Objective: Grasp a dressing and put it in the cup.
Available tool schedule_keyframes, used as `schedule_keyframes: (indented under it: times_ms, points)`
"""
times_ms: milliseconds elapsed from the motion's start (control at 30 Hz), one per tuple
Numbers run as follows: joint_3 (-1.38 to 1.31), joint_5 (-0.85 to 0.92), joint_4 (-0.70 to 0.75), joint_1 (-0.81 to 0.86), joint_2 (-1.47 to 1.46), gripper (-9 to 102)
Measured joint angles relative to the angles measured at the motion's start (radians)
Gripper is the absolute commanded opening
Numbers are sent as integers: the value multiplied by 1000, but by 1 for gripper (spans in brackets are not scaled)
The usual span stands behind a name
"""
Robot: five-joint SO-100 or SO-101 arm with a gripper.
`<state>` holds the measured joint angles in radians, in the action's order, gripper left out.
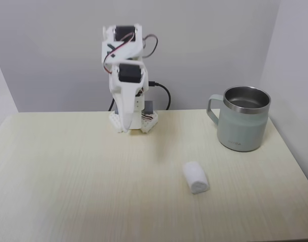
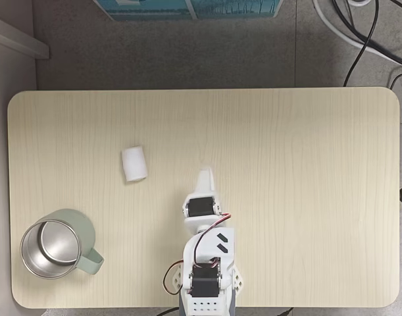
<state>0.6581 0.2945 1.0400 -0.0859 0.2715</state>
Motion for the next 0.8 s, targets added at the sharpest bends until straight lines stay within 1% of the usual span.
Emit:
schedule_keyframes:
  times_ms: [200,333,433,533,667,800]
  points:
    - [321,178,115,-69,347,7]
    - [518,307,255,-143,541,14]
    - [635,394,345,-204,675,20]
    - [696,497,405,-264,779,25]
    - [703,646,448,-347,862,29]
    - [713,730,483,-413,985,32]
